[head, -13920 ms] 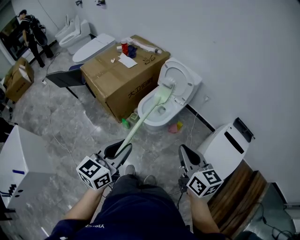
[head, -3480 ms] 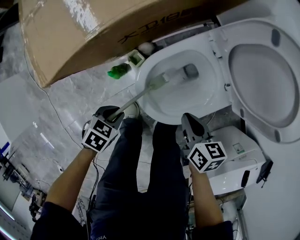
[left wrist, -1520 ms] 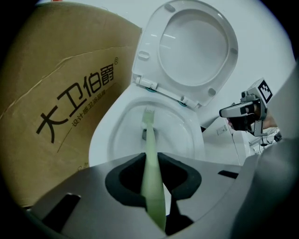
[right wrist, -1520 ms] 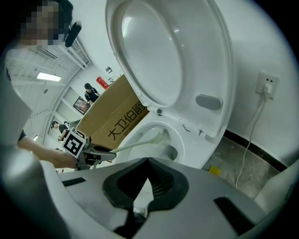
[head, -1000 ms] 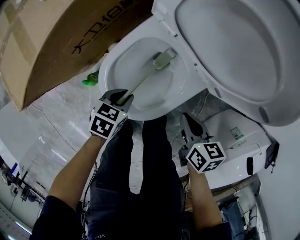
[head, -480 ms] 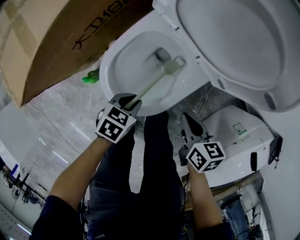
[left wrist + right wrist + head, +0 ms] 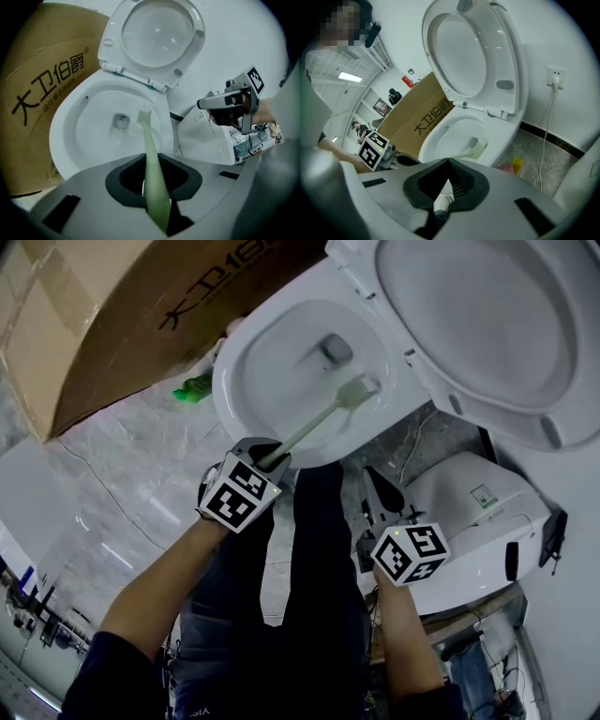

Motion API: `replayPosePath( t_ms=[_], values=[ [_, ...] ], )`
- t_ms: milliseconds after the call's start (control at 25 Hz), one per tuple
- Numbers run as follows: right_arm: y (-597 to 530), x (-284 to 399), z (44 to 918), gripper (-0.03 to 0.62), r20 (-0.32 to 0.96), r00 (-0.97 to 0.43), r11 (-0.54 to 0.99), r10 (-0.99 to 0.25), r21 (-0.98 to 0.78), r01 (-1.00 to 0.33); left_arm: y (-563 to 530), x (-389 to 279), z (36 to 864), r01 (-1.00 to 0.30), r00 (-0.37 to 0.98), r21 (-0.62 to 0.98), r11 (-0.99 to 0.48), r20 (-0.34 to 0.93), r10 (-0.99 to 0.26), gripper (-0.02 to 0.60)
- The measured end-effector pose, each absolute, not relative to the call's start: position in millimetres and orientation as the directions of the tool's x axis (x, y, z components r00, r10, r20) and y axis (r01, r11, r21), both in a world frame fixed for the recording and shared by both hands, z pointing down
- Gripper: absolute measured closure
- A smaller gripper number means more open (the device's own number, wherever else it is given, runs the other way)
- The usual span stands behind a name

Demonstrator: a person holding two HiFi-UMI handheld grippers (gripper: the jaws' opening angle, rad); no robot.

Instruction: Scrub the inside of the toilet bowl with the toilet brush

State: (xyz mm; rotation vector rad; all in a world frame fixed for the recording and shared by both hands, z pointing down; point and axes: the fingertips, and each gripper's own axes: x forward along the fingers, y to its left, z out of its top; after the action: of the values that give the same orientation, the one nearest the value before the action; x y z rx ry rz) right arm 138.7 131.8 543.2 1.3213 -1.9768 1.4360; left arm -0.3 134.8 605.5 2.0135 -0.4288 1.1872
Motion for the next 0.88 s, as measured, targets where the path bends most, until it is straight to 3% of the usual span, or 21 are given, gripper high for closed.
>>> replayPosePath(
  t_ms=[880],
  values=[
    [129.3,72.8,539.9,0.589,0.716,-0.553,0.121,-0.426,-0.561,-0.819,172.5,-76.9,603.9,-0.65,0.459,0.459,-0.606,0.872,0.168,0.488]
  ],
)
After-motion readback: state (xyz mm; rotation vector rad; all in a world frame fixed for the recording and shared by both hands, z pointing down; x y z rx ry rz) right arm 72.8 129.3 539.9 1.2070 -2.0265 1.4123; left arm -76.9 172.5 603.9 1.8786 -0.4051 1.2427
